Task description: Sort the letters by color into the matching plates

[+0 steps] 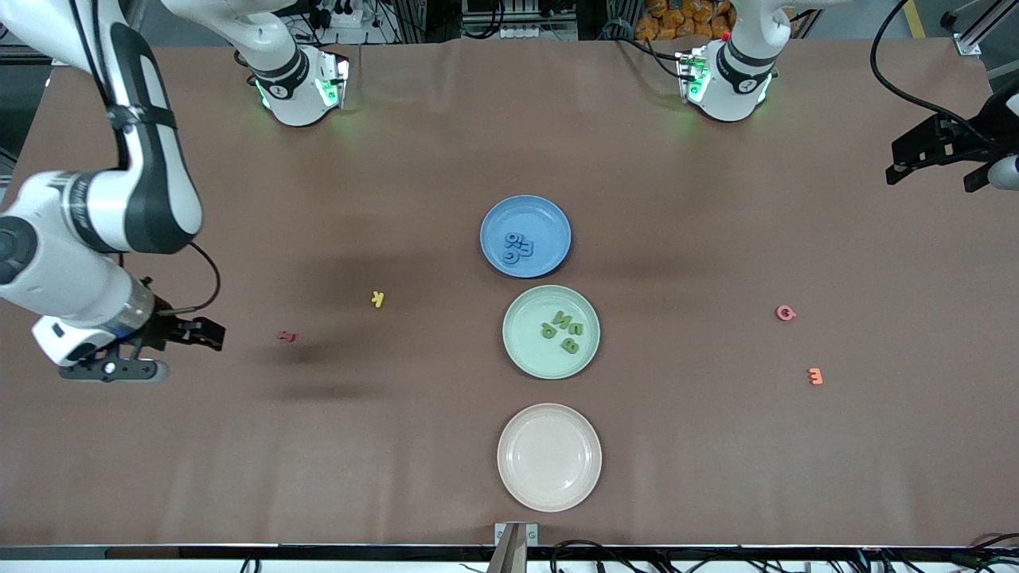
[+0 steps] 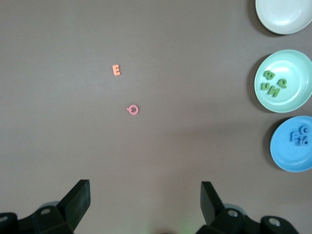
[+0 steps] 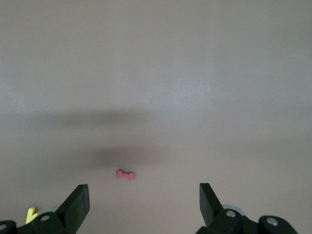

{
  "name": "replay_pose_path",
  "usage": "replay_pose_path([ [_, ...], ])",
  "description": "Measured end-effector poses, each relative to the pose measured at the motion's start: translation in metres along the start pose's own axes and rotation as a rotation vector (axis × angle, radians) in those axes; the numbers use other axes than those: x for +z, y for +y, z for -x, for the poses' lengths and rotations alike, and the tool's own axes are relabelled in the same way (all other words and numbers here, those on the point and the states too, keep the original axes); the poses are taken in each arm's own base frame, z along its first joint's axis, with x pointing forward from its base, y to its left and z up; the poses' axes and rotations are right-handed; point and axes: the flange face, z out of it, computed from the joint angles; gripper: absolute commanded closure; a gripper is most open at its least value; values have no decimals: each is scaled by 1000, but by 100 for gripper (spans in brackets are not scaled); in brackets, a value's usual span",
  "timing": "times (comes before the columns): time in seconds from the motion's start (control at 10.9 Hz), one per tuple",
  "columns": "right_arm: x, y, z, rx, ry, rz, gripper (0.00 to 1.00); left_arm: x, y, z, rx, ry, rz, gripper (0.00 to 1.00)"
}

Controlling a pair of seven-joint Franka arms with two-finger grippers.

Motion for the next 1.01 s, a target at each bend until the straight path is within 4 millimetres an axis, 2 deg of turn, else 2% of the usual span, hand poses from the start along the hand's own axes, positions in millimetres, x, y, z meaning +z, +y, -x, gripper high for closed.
replay_pose_path([
  [0.37,-107,17,9,-18,-10,81,0,15,-1,-15,-1,9,-2,0],
  [0.55,-155,24,18,-18,34,118,0,18,-1,-18,-14,9,-3,0],
  [0.82,-218,29,40,-7,37,118,0,12,-3,-15,-25,27,-3,0],
  [1.01,-246,27,51,-4,34,112,0,9,-10,-10,-39,50,-4,0],
])
